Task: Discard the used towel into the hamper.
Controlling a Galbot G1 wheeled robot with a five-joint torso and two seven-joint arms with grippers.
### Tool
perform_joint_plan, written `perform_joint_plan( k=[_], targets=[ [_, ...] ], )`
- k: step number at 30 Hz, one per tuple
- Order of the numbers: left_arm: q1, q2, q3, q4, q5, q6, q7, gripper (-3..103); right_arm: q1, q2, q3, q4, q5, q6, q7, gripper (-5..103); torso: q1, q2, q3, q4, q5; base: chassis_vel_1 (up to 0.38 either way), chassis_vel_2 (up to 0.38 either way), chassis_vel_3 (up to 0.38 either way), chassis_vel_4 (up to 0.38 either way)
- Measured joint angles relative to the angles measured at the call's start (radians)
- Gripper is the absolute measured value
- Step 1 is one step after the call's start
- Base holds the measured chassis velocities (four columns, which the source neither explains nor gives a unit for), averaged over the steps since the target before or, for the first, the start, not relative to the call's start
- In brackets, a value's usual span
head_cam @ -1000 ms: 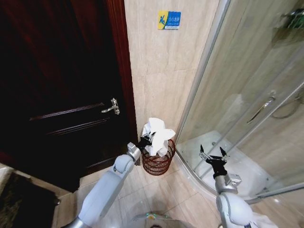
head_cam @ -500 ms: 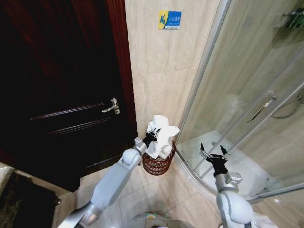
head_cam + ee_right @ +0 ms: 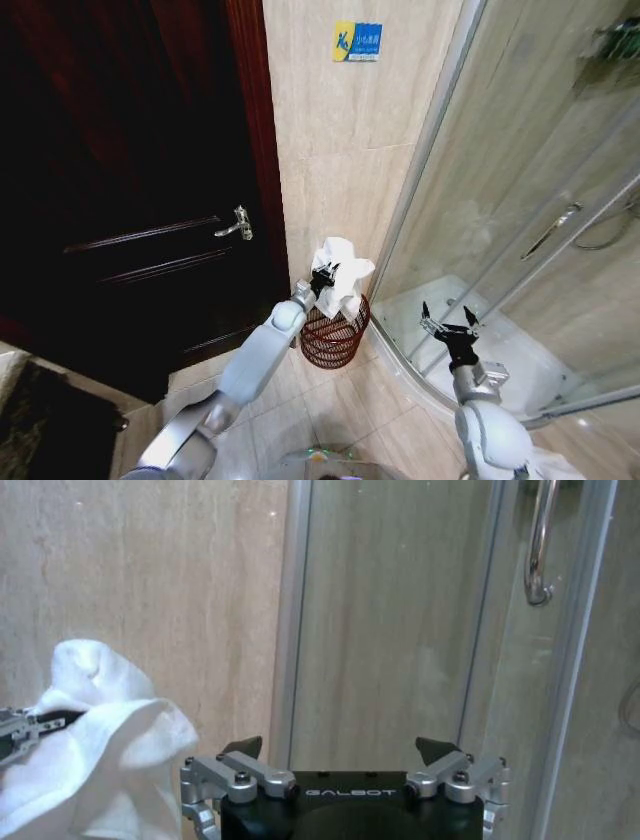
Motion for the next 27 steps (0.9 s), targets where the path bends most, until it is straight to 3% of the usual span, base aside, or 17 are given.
perform_joint_plan(
  k=[5,12,16,21,25,27],
  targets=[
    [-0.018,-0.016,-0.019,0.079,0.081,-0.039,-0.049,3,-0.003,-0.002,0.002,0.000,0.001,0.002,0.000,100,0.000,0.000,0.000,0.0001,0.0000,0.000,0.000,0.000,0.000],
    [-0.024,-0.009,-0.021,0.103,0.109,-0.051,-0.061,22,-0.001,0.000,-0.004,-0.001,0.001,0.003,0.000,100,0.000,0.000,0.000,0.0002,-0.0001,0.000,0.000,0.000,0.000],
    [-0.019,-0.001,-0.018,0.083,0.098,-0.044,-0.060,43,0.002,0.002,-0.007,-0.001,0.001,0.003,0.000,100,0.000,0.000,0.000,0.0002,-0.0001,0.000,0.000,0.000,0.000],
    [-0.012,0.007,-0.014,0.065,0.083,-0.037,-0.054,54,0.002,0.004,-0.008,-0.001,-0.001,0.003,0.000,100,0.000,0.000,0.000,0.0002,-0.0001,0.000,0.000,0.000,0.000],
    [-0.003,0.013,-0.013,0.050,0.077,-0.027,-0.050,76,0.001,0.004,-0.008,-0.001,-0.002,0.003,0.000,100,0.000,0.000,0.000,0.0002,-0.0001,0.000,0.000,0.000,0.000],
    [-0.003,0.014,-0.013,0.048,0.077,-0.026,-0.050,82,0.001,0.004,-0.008,0.000,-0.002,0.004,0.000,100,0.000,0.000,0.000,0.0002,-0.0001,0.000,0.000,0.000,0.000]
  ],
)
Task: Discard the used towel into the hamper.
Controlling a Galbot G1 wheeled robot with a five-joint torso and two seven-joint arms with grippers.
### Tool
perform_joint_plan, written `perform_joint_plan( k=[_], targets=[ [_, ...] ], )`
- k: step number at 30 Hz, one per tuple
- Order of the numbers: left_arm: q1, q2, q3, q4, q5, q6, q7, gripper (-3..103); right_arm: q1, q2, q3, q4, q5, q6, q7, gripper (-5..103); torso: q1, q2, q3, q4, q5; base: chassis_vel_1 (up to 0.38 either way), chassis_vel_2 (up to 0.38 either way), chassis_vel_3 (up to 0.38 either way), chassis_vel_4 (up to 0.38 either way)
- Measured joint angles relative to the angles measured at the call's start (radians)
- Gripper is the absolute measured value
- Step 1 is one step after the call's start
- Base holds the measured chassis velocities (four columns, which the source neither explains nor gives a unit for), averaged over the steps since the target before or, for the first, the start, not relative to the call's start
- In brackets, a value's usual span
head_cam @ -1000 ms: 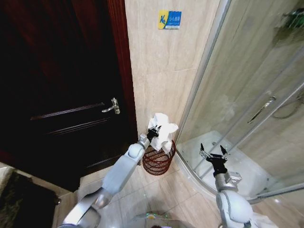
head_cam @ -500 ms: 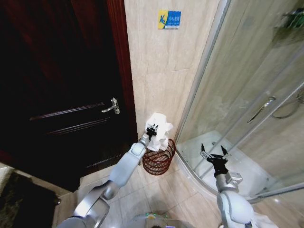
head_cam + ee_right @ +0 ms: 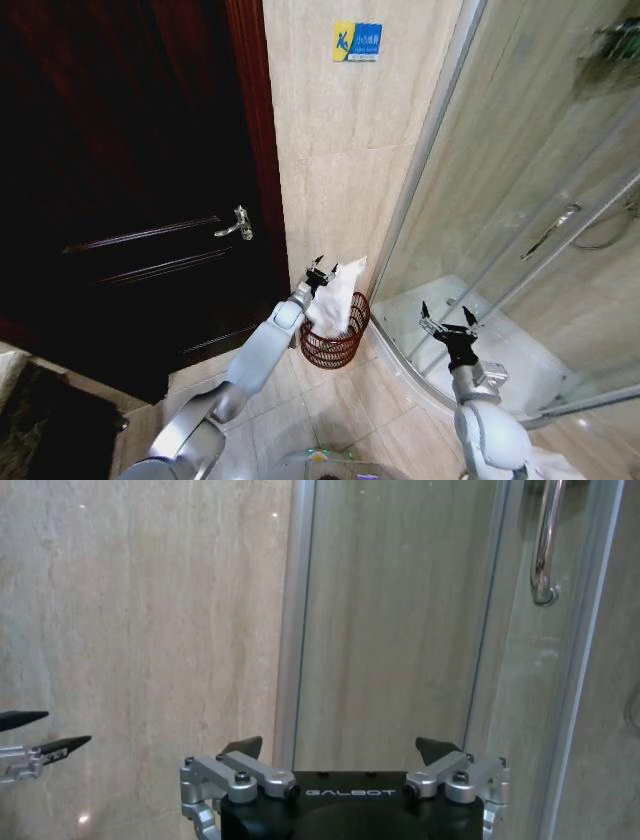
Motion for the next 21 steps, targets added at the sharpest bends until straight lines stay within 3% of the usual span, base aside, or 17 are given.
perform_joint_plan(
  k=[6,21],
  targets=[
    [0.004,0.005,0.000,-0.009,0.000,0.003,0.001,99,-0.005,0.000,0.000,0.006,0.000,0.001,0.000,100,0.000,0.000,0.000,0.0000,0.0000,0.000,0.000,0.000,0.000],
    [0.089,0.050,-0.017,-0.115,-0.036,0.056,0.009,100,-0.008,0.003,-0.005,0.015,0.001,-0.001,0.003,100,0.000,0.000,0.000,-0.0001,0.0000,0.000,0.000,0.000,0.000]
  ],
)
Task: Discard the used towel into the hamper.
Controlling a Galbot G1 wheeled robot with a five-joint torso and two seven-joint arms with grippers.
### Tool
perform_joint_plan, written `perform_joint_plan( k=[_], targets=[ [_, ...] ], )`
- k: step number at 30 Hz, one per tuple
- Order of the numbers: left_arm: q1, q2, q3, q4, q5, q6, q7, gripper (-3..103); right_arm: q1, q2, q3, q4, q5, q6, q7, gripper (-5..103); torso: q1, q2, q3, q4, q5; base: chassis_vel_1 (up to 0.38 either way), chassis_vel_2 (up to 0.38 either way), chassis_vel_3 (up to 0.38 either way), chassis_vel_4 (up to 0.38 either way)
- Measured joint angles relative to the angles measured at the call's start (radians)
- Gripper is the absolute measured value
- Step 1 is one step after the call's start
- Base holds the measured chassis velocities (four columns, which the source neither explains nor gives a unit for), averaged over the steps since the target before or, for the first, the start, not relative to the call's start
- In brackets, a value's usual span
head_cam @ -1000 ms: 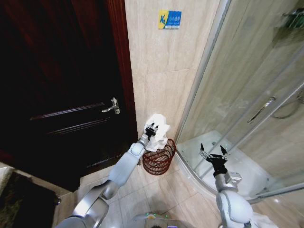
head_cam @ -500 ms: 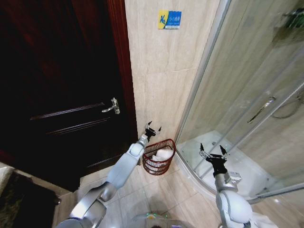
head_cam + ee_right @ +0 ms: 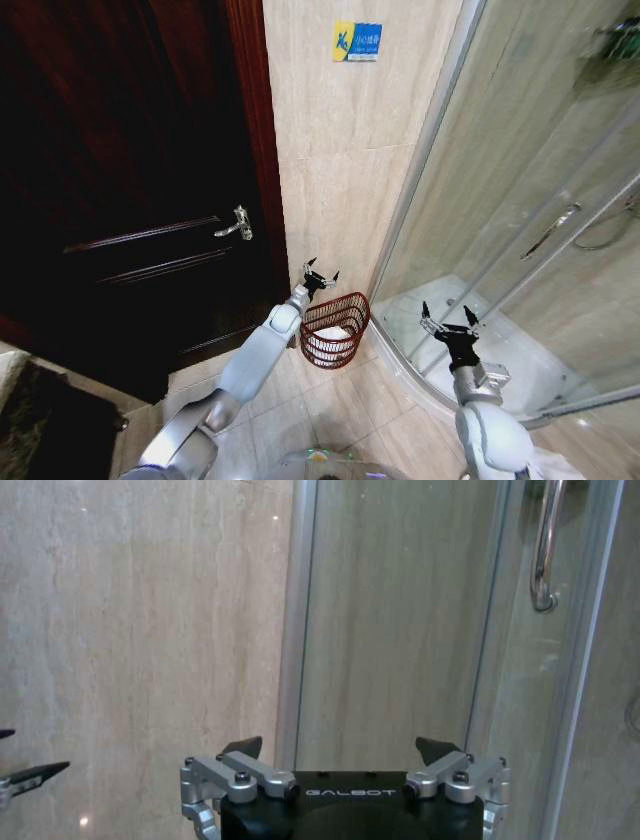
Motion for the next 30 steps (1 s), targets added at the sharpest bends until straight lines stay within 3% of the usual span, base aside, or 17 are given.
perform_joint_plan(
  k=[6,17,24,30],
  targets=[
    [0.131,-0.003,-0.088,-0.130,-0.016,0.055,-0.017,100,-0.003,0.004,-0.003,0.004,0.000,0.000,0.000,100,0.000,0.000,0.000,-0.0001,-0.0002,0.000,0.000,0.000,0.000],
    [0.375,0.007,-0.315,-0.346,-0.004,0.068,-0.030,100,-0.021,0.003,-0.005,0.020,0.002,0.001,-0.002,100,0.000,0.000,0.000,0.0002,-0.0001,0.000,0.000,0.000,0.000],
    [0.515,-0.010,-0.491,-0.484,-0.009,0.092,-0.094,100,-0.035,0.002,-0.005,0.037,0.004,0.002,-0.007,100,0.000,0.000,0.000,0.0001,-0.0002,0.000,0.000,0.000,0.000],
    [0.602,-0.012,-0.547,-0.643,-0.050,0.141,-0.136,100,-0.046,0.009,-0.005,0.050,0.004,0.003,-0.018,100,0.000,0.000,0.000,-0.0002,-0.0002,0.000,0.000,0.000,0.000]
  ],
)
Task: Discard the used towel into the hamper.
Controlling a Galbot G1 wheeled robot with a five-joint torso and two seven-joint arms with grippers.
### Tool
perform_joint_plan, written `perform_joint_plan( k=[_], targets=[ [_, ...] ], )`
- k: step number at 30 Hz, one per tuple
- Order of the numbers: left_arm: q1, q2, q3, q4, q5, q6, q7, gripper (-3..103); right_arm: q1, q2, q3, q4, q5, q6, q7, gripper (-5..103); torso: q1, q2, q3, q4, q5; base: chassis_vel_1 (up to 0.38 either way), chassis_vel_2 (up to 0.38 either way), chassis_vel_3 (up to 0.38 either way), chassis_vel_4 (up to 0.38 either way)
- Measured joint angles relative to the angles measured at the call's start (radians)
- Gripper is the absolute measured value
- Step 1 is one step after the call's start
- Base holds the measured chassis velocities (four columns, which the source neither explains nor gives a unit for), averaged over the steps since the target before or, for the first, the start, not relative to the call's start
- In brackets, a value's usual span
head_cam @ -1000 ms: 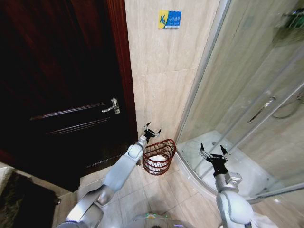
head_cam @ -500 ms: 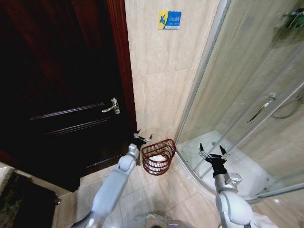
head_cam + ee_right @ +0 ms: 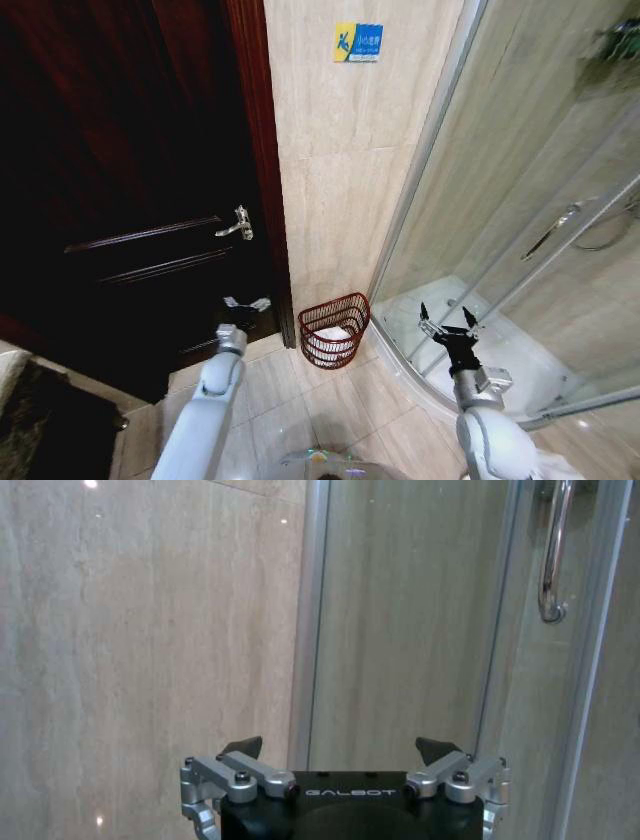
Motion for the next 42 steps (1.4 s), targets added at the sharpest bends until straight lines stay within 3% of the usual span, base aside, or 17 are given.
perform_joint_plan(
  k=[2,7,9,13,24,31,42],
  targets=[
    [0.022,0.000,-0.005,-0.038,-0.019,0.023,-0.002,100,-0.002,0.000,0.000,0.004,0.000,0.000,-0.003,100,0.000,0.000,0.000,0.0002,0.0002,0.000,0.000,0.000,0.000],
    [0.084,0.018,-0.032,-0.173,-0.115,0.151,0.025,100,-0.023,0.004,0.015,0.038,0.016,-0.003,-0.018,100,0.000,0.000,0.000,0.0001,0.0001,0.000,0.000,0.000,0.000],
    [0.087,0.023,-0.048,-0.187,-0.131,0.162,0.044,100,-0.026,0.005,0.017,0.044,0.018,-0.005,-0.021,100,0.000,0.000,0.000,0.0000,0.0000,0.000,0.000,0.000,0.000],
    [0.084,0.053,-0.140,-0.218,-0.178,0.157,0.149,100,-0.036,0.000,0.024,0.081,0.036,-0.031,-0.032,100,0.000,0.000,0.000,0.0001,0.0001,0.000,0.000,0.000,0.000],
    [0.204,0.043,-0.206,-0.350,-0.217,0.195,0.137,100,-0.070,-0.008,0.024,0.151,0.072,-0.091,-0.072,100,0.000,0.000,0.000,0.0002,0.0000,0.000,0.000,0.000,0.000],
    [0.246,0.042,-0.216,-0.379,-0.233,0.194,0.146,100,-0.080,0.003,0.032,0.155,0.074,-0.087,-0.074,100,0.000,0.000,0.000,0.0002,0.0002,0.000,0.000,0.000,0.000],
    [0.265,0.019,-0.201,-0.397,-0.183,0.196,0.144,100,-0.111,0.007,0.049,0.169,0.071,-0.059,-0.064,100,0.000,0.000,0.000,0.0001,0.0001,0.000,0.000,0.000,0.000]
  ],
)
